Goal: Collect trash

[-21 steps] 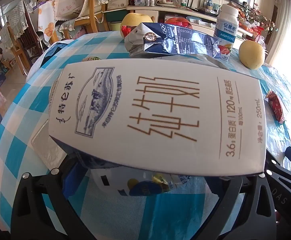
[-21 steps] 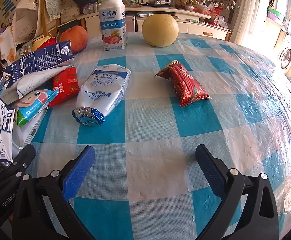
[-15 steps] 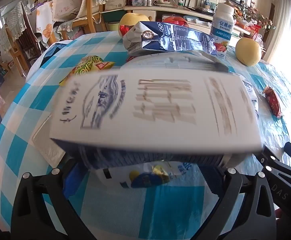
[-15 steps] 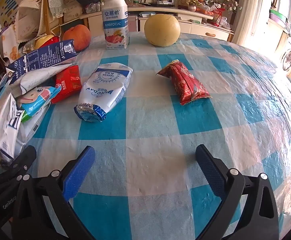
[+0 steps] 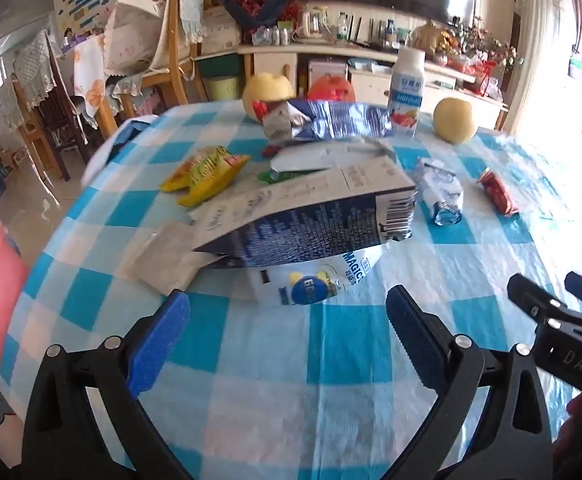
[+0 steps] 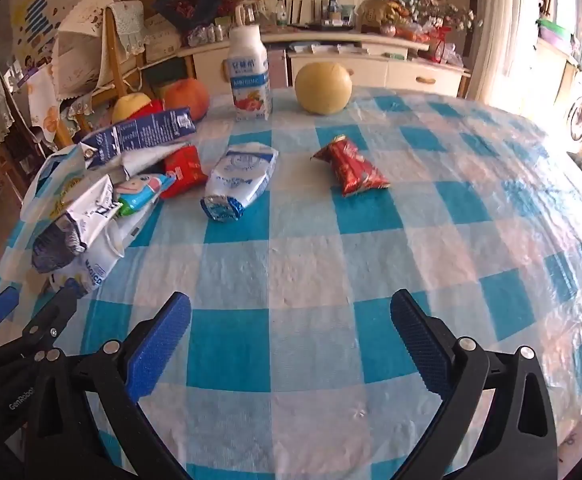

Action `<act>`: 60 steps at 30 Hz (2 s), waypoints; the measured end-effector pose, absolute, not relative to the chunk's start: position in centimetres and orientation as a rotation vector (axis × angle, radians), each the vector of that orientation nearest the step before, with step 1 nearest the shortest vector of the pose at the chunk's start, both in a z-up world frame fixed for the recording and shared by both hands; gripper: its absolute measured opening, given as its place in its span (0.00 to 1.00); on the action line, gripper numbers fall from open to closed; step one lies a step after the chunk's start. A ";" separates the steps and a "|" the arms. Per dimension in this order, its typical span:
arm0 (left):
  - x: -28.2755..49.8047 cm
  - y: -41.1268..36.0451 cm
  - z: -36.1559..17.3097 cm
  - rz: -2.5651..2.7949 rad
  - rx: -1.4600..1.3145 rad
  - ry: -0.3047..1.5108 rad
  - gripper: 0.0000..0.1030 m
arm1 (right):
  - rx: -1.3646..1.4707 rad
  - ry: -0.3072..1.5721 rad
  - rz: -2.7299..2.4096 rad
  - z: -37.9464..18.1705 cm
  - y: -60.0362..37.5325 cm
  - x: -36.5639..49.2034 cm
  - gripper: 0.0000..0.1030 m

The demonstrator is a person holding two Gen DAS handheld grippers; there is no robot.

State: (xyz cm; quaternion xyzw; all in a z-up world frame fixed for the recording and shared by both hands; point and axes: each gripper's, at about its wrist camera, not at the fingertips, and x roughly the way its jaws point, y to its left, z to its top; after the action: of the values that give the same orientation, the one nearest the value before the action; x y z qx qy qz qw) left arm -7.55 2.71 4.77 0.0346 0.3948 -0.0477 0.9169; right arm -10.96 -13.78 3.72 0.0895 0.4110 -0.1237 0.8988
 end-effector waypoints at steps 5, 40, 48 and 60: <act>-11.3 4.5 7.8 -0.087 0.041 0.742 0.96 | 0.216 0.725 -0.276 6.8 -13.3 -15.3 0.96; -25.0 10.3 18.5 -0.011 0.031 0.387 0.96 | 0.030 0.238 -0.265 16.4 -5.0 -29.7 0.96; -25.1 10.4 18.8 -0.004 0.030 0.381 0.96 | 0.012 0.222 -0.273 16.9 -5.1 -30.0 0.96; -25.1 10.2 18.4 -0.008 0.026 0.387 0.96 | -0.013 0.254 -0.270 16.6 -5.2 -29.6 0.96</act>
State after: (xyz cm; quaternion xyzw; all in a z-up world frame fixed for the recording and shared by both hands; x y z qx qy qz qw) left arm -25.06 10.22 18.42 0.0127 0.1925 -0.0040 0.9812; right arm -29.65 -5.21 16.61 -0.0066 0.1264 -0.1345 0.9828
